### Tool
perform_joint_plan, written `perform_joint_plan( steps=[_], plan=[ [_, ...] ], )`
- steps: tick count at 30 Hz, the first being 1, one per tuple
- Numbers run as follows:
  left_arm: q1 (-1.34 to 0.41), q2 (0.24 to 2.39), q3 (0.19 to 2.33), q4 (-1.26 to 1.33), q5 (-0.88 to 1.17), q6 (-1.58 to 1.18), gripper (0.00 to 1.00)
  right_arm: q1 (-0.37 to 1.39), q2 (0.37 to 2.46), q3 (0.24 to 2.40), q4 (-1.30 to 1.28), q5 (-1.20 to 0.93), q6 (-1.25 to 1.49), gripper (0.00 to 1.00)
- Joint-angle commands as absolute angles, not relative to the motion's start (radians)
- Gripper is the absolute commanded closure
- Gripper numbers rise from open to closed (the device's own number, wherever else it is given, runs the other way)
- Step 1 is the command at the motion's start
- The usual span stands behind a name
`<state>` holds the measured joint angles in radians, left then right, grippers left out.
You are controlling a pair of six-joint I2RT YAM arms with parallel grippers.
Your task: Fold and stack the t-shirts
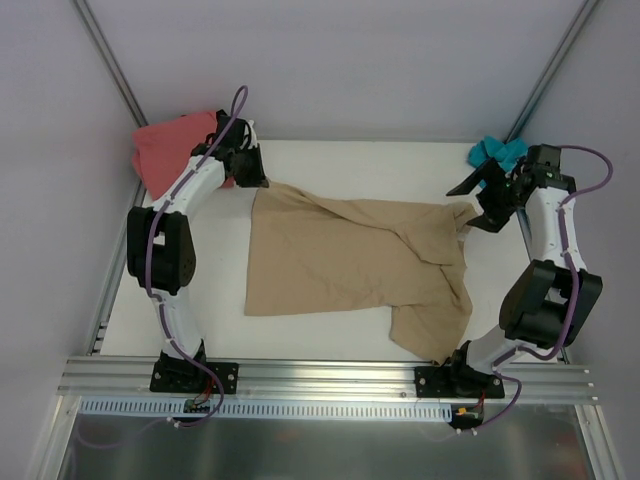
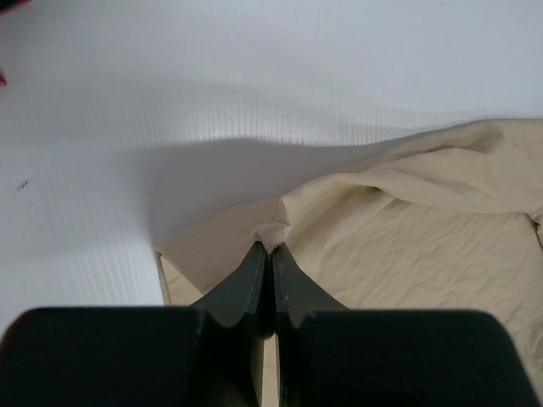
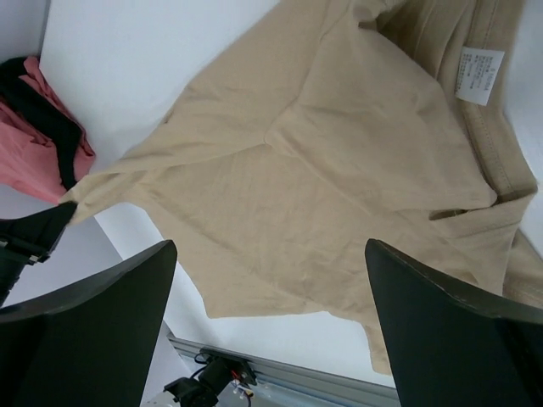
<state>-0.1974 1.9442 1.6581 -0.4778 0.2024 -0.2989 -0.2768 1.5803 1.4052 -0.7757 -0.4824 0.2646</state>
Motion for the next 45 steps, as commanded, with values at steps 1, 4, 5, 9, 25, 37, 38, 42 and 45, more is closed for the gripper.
perform_joint_plan(
  steps=[1, 4, 5, 9, 25, 37, 38, 42, 45],
  plan=[
    [-0.212, 1.865, 1.632, -0.462, 0.190, -0.299, 1.00, -0.273, 1.584, 1.528, -0.795, -0.475, 0.276, 0.00],
    [-0.216, 1.836, 1.586, -0.449, 0.170, -0.291, 1.00, -0.273, 1.623, 1.592, -0.776, -0.498, 0.307, 0.00],
    [-0.218, 1.827, 1.556, -0.440, 0.169, -0.288, 1.00, -0.273, 1.632, 1.609, -0.775, -0.505, 0.311, 0.01],
    [-0.230, 1.786, 1.473, -0.417, 0.140, -0.282, 1.00, -0.268, 1.670, 1.672, -0.772, -0.525, 0.324, 0.01],
    [-0.314, 1.706, 1.240, -0.377, -0.072, -0.290, 0.01, -0.258, 1.732, 1.736, -0.769, -0.568, 0.339, 0.00],
    [-0.279, 1.735, 1.226, -0.246, 0.176, -0.403, 0.09, -0.250, 1.752, 1.743, -0.769, -0.575, 0.336, 0.01],
    [-0.270, 1.756, 1.233, -0.241, 0.204, -0.414, 0.15, -0.250, 1.753, 1.743, -0.769, -0.575, 0.334, 0.01],
    [-0.249, 1.842, 1.336, -0.313, 0.291, -0.436, 0.80, -0.250, 1.755, 1.741, -0.770, -0.575, 0.331, 0.01],
    [-0.235, 1.899, 1.391, -0.362, 0.324, -0.445, 0.84, -0.250, 1.758, 1.743, -0.770, -0.575, 0.330, 0.01]
  ],
)
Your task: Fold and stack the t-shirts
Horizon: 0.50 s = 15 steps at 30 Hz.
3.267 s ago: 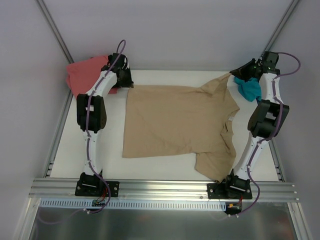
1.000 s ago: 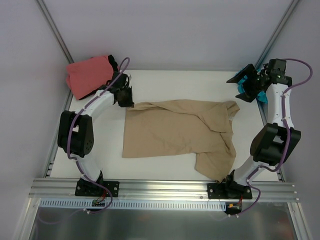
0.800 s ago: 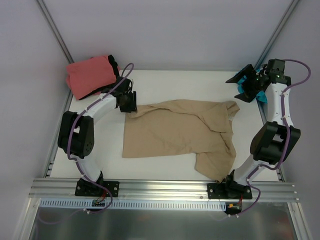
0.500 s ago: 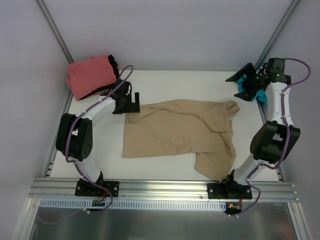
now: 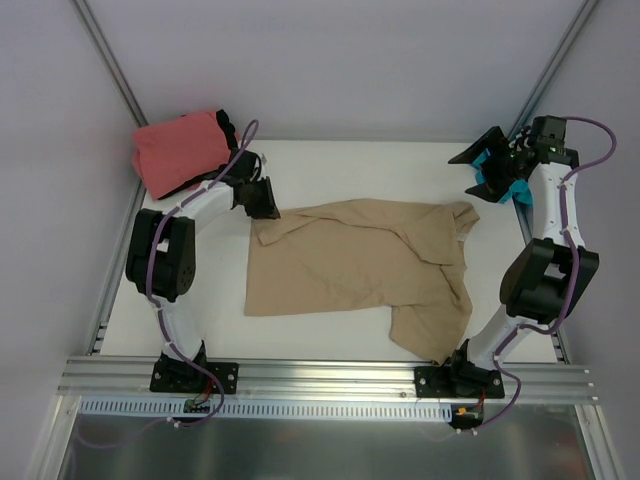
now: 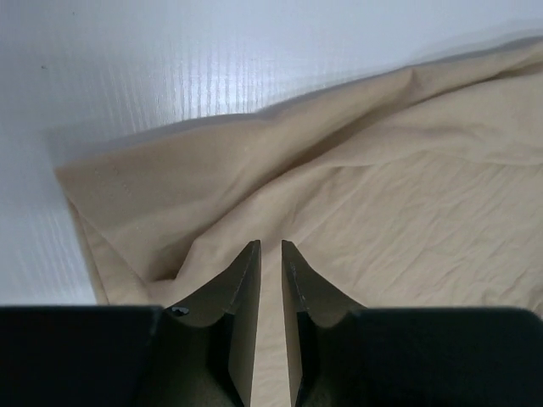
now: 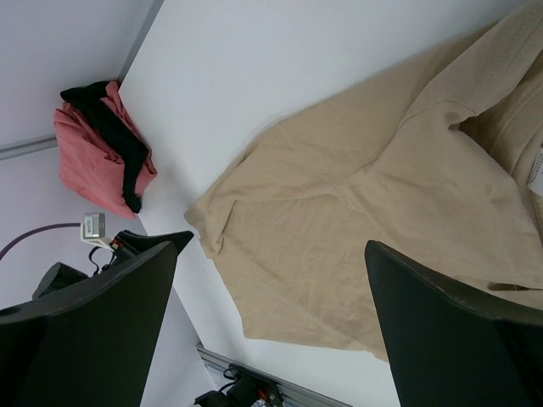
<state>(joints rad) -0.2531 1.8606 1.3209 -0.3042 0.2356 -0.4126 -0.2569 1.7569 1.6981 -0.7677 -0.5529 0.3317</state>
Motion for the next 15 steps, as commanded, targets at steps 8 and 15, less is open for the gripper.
perform_joint_plan(
  steps=[8, 15],
  plan=[
    [-0.219, 1.947, 1.480, -0.518, 0.281, -0.381, 0.78, -0.250, 1.759, 1.744, -0.775, -0.571, 0.322, 0.01],
    [-0.198, 1.913, 1.445, -0.592, 0.232, -0.310, 0.76, -0.249, 1.766, 1.744, -0.773, -0.572, 0.324, 0.01]
  ],
)
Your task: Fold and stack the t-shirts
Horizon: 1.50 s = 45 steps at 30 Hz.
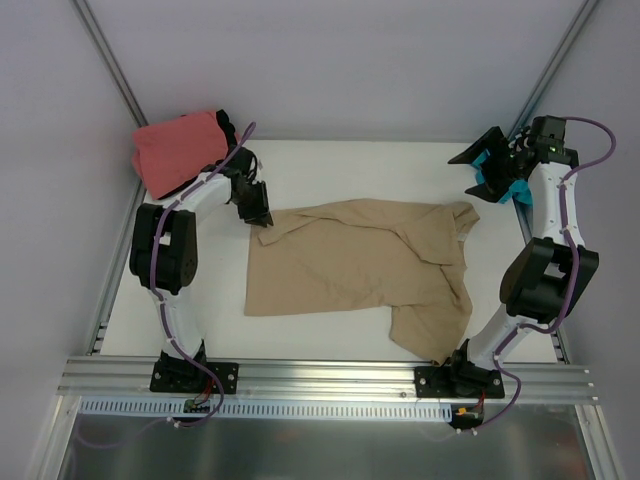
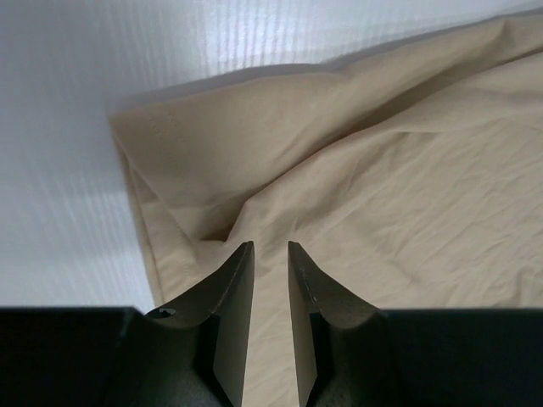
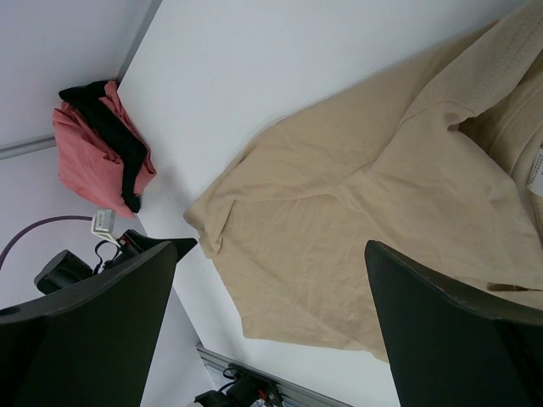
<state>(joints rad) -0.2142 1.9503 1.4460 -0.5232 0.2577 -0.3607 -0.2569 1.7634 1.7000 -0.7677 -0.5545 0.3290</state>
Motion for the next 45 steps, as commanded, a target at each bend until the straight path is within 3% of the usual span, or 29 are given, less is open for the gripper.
perform_joint_plan(
  steps=[1, 40, 42, 44, 45],
  plan=[
    [-0.196, 1.914, 1.443, -0.598, 0.229, -0.304, 0.77, -0.250, 1.766, 1.744, -0.772, -0.571, 0.324, 0.00],
    [-0.187, 1.996, 1.420, -0.568, 0.232, -0.270, 0.78, -0.250, 1.744, 1.724, -0.764, -0.583, 0.325, 0.00],
    [-0.187, 1.999, 1.420, -0.566, 0.236, -0.271, 0.86, -0.250, 1.746, 1.724, -0.761, -0.587, 0.327, 0.01],
    [-0.187, 2.002, 1.424, -0.568, 0.238, -0.273, 1.00, -0.250, 1.747, 1.724, -0.758, -0.588, 0.328, 0.01],
    [-0.187, 1.997, 1.425, -0.560, 0.241, -0.275, 1.00, -0.250, 1.747, 1.723, -0.759, -0.589, 0.328, 0.00]
  ],
)
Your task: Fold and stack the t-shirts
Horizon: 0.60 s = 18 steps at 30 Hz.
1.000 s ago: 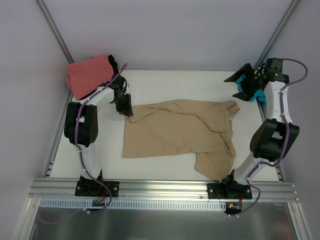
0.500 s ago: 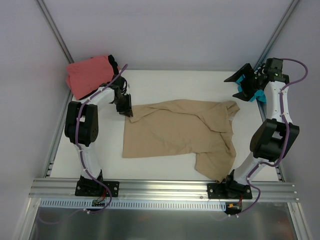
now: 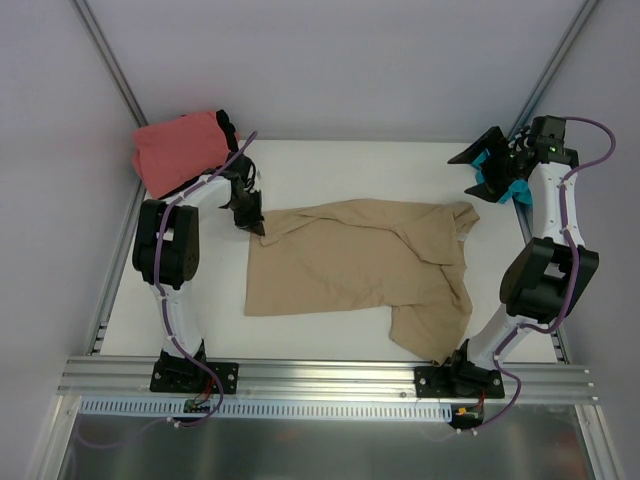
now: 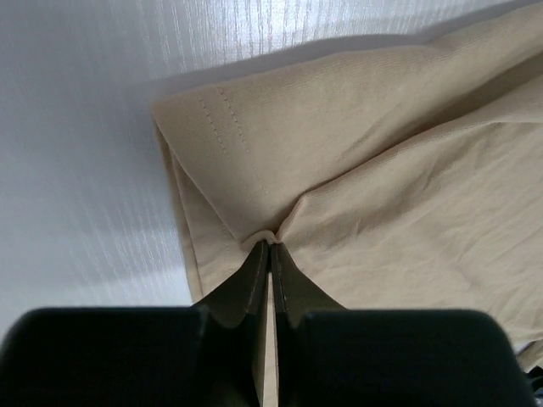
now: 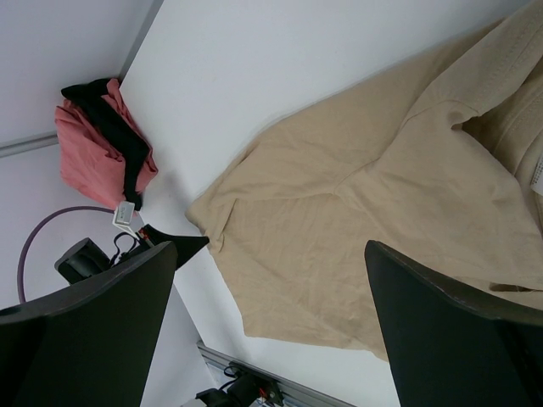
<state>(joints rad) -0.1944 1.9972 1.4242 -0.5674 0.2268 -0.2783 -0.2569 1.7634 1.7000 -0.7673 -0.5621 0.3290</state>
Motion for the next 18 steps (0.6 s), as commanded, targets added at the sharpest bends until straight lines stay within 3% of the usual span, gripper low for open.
perform_joint_plan(
  steps=[1, 18],
  plan=[
    [-0.187, 1.990, 1.424, -0.554, 0.238, -0.275, 1.00, -0.250, 1.747, 1.723, -0.758, -0.589, 0.328, 0.01],
    [-0.192, 1.986, 1.756, -0.583, 0.110, -0.291, 1.00, -0.250, 1.761, 1.709, -0.739, -0.604, 0.334, 0.00]
  ],
)
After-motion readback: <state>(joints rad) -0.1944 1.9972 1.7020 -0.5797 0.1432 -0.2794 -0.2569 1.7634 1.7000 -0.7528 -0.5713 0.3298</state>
